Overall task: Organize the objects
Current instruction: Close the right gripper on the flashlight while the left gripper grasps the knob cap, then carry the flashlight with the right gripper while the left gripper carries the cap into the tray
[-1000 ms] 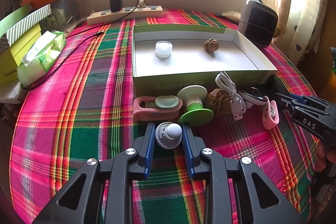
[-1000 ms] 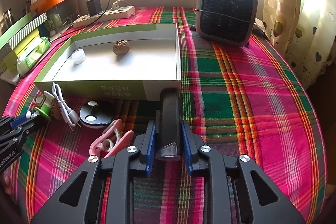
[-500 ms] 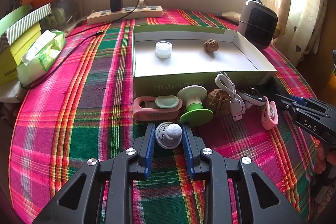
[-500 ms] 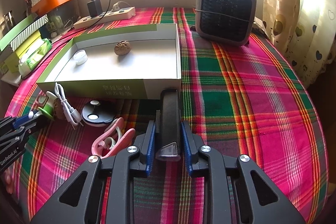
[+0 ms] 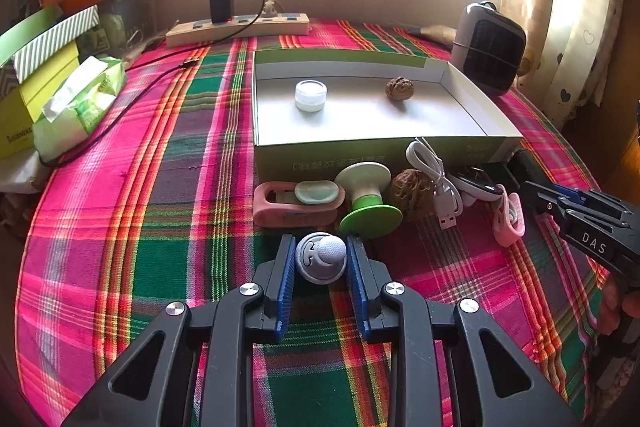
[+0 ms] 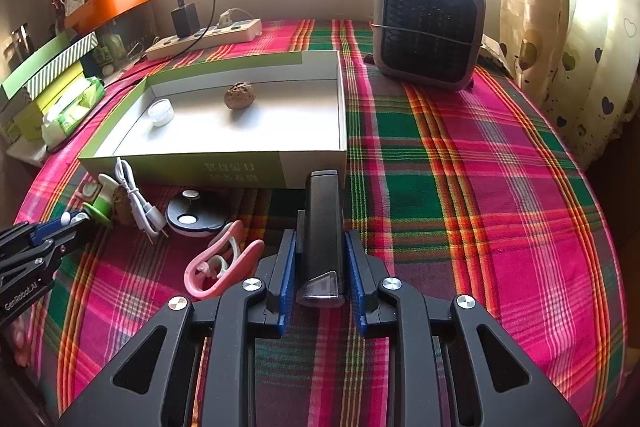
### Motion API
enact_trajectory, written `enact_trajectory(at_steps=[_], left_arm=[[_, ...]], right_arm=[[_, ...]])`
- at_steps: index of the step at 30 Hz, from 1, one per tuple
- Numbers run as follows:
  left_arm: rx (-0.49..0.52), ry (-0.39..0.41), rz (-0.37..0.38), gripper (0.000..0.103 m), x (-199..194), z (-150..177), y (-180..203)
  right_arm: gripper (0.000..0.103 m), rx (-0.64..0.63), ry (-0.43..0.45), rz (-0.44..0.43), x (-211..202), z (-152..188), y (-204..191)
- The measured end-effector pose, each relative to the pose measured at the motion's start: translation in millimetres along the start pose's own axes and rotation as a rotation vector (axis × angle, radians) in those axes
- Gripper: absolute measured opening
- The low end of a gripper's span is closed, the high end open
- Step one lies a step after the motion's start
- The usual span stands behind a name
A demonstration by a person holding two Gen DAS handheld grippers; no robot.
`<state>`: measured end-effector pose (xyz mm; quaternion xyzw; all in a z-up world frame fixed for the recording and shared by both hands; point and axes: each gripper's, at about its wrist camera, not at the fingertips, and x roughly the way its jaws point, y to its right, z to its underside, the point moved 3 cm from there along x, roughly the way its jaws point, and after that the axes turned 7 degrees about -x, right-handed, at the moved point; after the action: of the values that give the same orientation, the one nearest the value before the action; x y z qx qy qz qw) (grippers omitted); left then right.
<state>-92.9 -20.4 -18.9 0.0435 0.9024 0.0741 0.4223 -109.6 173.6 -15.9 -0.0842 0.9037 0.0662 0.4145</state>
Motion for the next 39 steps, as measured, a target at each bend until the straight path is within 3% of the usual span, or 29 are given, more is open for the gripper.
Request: enact_trajectory(at_steps=[24, 39], left_arm=[[0.029, 0.059, 0.053, 0.024, -27.0, -26.6, 11.1], [0.062, 0.063, 0.084, 0.024, -15.5, -57.5, 23.5]], right_arm=[[0.025, -0.021, 0.056, -0.042, -28.4, -17.1, -7.7], [0.025, -0.057, 0.065, -0.067, -25.0, -39.9, -16.3]])
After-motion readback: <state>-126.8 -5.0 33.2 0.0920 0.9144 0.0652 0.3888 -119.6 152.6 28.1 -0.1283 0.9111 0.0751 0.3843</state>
